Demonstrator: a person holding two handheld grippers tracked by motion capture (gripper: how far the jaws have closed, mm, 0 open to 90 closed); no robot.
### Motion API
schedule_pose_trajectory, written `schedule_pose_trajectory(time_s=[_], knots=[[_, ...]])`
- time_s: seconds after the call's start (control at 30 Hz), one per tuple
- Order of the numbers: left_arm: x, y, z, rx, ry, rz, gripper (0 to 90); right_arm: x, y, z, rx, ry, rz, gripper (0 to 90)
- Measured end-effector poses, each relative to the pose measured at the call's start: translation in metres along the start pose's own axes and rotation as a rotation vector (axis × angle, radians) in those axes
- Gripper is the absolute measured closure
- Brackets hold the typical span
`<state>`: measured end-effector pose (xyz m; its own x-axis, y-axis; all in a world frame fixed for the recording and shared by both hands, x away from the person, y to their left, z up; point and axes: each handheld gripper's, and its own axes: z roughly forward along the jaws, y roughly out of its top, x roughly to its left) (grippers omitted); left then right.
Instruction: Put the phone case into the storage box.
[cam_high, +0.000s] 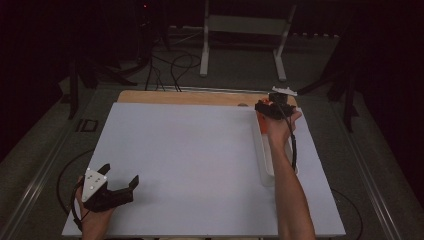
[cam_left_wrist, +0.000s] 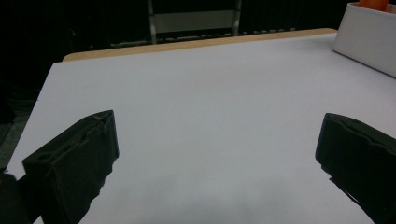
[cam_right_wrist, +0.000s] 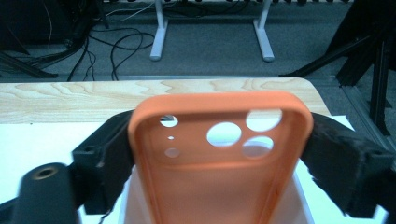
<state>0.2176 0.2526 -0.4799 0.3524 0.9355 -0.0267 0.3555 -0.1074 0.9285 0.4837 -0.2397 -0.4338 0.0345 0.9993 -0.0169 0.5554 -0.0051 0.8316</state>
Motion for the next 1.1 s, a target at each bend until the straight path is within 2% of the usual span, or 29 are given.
schedule_pose_trajectory(time_s=[0.2, 0.3, 0.43, 0.63, 0.83, 0.97, 1.1], knots=[[0.000, 0.000, -0.001, -0.002, 0.001, -0.003, 0.4, 0.001, -0.002, 0.001, 0.000, -0.022, 0.012, 9.0], [0.001, 0.000, -0.001, -0.004, 0.000, -0.004, 0.4, 0.001, -0.001, 0.000, -0.013, -0.014, 0.013, 8.5], [0.000, 0.000, -0.001, -0.003, -0.001, -0.001, 0.4, 0.002, 0.000, -0.002, -0.030, 0.022, -0.006, 8.4], [-0.001, 0.000, -0.001, -0.003, -0.003, 0.001, 0.4, 0.000, 0.002, -0.006, -0.044, 0.016, 0.008, 8.4], [-0.001, 0.000, -0.001, -0.005, -0.002, 0.000, 0.4, -0.003, 0.005, -0.012, -0.072, 0.007, -0.001, 8.5], [-0.001, 0.001, -0.001, -0.005, -0.003, 0.002, 0.4, -0.007, 0.005, -0.016, -0.073, 0.021, -0.004, 8.6], [-0.002, 0.001, 0.000, -0.001, -0.004, 0.008, 0.4, -0.010, 0.004, -0.020, -0.069, 0.063, 0.000, 8.6]])
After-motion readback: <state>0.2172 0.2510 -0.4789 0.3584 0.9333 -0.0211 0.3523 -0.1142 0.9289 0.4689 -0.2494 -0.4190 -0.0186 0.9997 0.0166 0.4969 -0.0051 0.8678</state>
